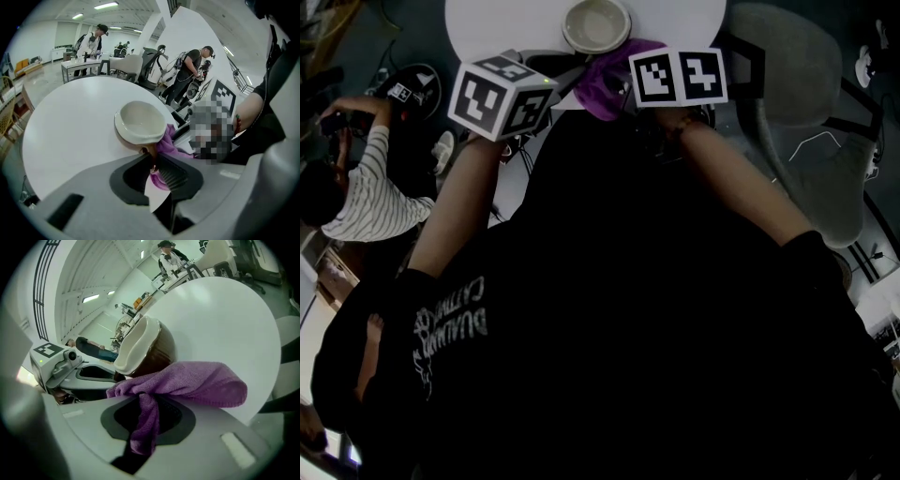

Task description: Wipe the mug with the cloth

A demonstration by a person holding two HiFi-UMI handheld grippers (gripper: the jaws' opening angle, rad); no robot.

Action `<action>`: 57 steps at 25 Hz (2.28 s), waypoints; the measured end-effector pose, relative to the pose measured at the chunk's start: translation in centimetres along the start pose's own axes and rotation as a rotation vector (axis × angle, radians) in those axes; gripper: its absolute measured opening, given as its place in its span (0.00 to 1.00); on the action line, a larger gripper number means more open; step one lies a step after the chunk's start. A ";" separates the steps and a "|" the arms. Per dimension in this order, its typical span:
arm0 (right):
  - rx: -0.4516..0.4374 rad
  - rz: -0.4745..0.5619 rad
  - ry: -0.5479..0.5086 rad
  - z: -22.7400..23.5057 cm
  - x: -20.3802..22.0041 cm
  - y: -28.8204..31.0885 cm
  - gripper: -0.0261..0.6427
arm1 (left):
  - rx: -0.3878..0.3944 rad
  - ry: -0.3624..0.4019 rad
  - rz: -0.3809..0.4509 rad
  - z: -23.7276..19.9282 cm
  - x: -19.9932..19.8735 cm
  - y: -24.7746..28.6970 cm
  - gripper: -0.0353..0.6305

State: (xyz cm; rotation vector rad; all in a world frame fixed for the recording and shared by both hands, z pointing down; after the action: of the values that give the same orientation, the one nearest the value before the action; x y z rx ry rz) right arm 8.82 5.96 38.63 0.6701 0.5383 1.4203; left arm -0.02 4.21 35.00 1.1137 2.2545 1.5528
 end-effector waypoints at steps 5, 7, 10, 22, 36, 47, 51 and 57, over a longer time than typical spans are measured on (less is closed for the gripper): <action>-0.104 -0.063 0.031 -0.8 0.6 1.1 0.14 | -0.010 0.007 -0.010 -0.2 -0.1 -0.1 0.14; -0.128 -0.062 0.053 -0.7 0.5 1.3 0.14 | -0.009 0.007 -0.010 -0.3 -0.2 -0.1 0.14; -0.147 -0.037 0.081 -0.4 0.3 1.2 0.14 | -0.008 0.013 -0.016 -0.3 -0.2 0.0 0.14; -0.106 0.012 0.067 0.0 -0.4 0.1 0.14 | -0.001 0.037 -0.017 -0.2 0.5 -0.3 0.14; 0.006 0.123 0.233 3.3 -1.7 -3.7 0.14 | 0.047 0.049 -0.016 0.4 0.2 -0.1 0.15; 0.057 0.188 0.278 4.2 -4.2 -4.8 0.14 | 0.059 0.096 -0.041 0.0 0.6 -0.5 0.15; 0.075 0.206 0.280 4.5 -4.8 -5.1 0.14 | 0.079 0.116 -0.053 0.2 0.9 -0.5 0.15; 0.108 0.214 0.269 5.3 -7.2 -5.9 0.14 | 0.113 0.147 -0.093 -0.1 -0.2 -0.6 0.15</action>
State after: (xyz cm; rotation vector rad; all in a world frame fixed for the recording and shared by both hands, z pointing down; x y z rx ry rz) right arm 16.05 -1.89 37.83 0.6397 0.7763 1.7056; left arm -0.19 3.87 34.51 0.9341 2.4796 1.5349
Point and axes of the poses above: the fingertips, and each gripper's own axes: y forward along the fingers, z to its right, x out of its underside, the point moved 5 cm from there along -y, backward along the fingers, and after that the axes turned 14 degrees about -z, right-handed, at the moved point
